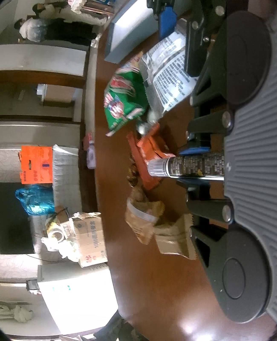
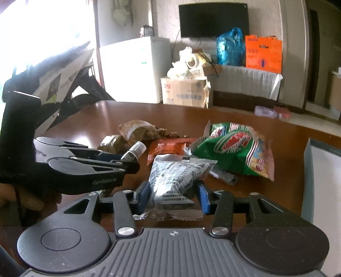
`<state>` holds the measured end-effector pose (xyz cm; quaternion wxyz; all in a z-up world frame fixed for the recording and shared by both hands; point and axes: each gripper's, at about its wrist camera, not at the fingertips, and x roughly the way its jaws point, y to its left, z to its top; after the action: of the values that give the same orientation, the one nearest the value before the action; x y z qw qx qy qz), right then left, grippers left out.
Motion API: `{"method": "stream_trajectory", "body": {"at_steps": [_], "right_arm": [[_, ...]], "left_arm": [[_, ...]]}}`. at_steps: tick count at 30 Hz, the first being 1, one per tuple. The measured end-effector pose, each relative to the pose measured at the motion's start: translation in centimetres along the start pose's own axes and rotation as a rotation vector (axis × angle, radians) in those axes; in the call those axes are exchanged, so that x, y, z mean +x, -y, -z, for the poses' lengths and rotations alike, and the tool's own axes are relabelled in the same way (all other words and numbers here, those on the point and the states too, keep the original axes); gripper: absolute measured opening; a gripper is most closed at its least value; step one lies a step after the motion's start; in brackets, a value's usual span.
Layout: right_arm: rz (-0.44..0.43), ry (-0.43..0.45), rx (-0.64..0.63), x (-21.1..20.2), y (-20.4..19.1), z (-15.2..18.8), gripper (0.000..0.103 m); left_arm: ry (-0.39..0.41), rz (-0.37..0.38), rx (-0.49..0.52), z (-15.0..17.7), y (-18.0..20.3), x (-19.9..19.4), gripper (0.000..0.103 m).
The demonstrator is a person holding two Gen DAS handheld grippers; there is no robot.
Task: Organize snacks
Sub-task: 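Carry the clear packet and slim tube with both grippers into the white box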
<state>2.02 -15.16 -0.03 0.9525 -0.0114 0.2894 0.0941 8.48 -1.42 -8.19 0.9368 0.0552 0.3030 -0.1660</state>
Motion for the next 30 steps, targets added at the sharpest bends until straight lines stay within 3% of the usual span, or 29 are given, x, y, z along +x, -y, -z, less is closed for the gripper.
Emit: {"method": "stream_trajectory", "body": {"at_steps": [6,18,30], "right_arm": [[0.021,0.032,0.014,-1.9,1.3,-0.5,0.045],[0.052,0.011,-0.002,-2.6,2.1,-0.2,0.042],[0.147,0.106,0.030,-7.5,5.2,-0.5,0.041]], "left_arm": [[0.024,0.012,0.015,-1.0,1.7,-0.4,0.020],[0.017,0.018,0.026,-1.5,3.8,-0.3,0.020],[0.073,0.071,0.029,-2.9,6.2,-1.7,0.020]]}}
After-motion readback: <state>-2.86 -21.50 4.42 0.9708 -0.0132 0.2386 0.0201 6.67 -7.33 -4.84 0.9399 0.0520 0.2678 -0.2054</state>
